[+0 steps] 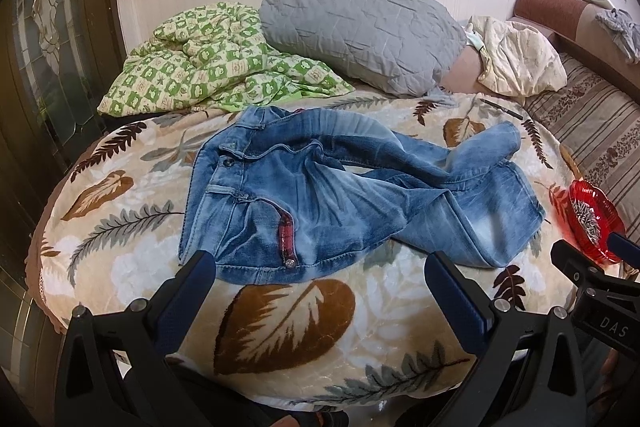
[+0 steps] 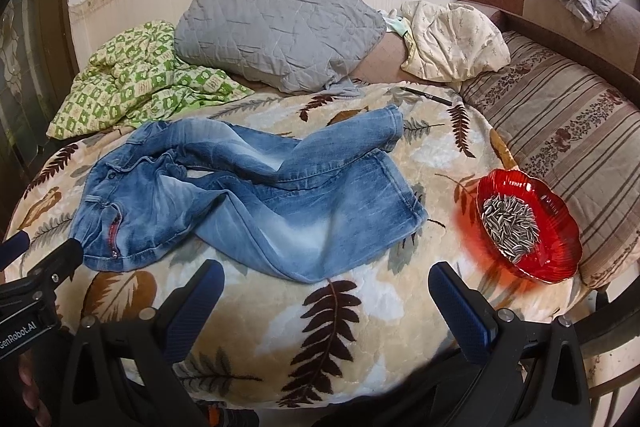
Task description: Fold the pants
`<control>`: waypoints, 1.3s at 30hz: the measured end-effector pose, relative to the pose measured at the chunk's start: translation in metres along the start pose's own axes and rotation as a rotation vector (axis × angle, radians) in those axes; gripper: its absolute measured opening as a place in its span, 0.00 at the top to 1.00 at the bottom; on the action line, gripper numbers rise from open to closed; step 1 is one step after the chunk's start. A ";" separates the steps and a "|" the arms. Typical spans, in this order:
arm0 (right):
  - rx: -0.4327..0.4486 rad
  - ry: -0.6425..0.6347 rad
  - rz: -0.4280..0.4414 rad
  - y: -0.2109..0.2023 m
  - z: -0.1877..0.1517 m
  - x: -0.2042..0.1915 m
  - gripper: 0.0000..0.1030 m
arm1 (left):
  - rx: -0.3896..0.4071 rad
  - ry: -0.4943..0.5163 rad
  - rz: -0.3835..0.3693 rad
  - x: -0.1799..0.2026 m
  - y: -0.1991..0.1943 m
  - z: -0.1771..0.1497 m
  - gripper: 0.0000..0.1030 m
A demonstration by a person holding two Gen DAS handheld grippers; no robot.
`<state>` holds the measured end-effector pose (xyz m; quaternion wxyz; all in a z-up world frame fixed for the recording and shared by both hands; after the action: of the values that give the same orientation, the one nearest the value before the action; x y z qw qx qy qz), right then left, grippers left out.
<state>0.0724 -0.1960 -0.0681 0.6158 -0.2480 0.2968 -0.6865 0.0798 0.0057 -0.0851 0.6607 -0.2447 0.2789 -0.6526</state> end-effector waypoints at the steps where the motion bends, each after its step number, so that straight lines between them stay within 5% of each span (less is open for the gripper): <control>1: -0.002 -0.001 0.001 0.001 0.000 -0.001 0.00 | -0.001 0.000 0.000 0.000 0.001 0.000 0.00; 20: -0.032 -0.009 0.009 0.012 0.002 -0.003 0.00 | -0.018 0.033 -0.011 0.005 0.011 0.006 0.00; 26: -0.033 0.017 0.092 0.011 0.010 0.001 0.00 | 0.027 0.110 -0.128 0.018 0.008 0.027 0.00; 31: 0.025 0.052 0.189 0.011 0.038 0.026 0.00 | 0.033 0.193 -0.218 0.038 0.029 0.065 0.00; 39: 0.038 0.143 0.218 0.057 0.105 0.093 0.00 | -0.048 0.304 -0.272 0.088 0.103 0.104 0.00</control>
<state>0.1752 -0.3025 -0.0373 0.6685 -0.1531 0.3518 -0.6371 0.2259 -0.0832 -0.0848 0.5107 -0.1946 0.3553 -0.7584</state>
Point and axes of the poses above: each gripper's, at about its wrist camera, not at the fingertips, and y roughly the way its jaws point, x to its right, z to its top, the point moved 9 cm from there along y, roughly the way its jaws point, and after that the axes turned 3 degrees about y, right-handed, at the moved point
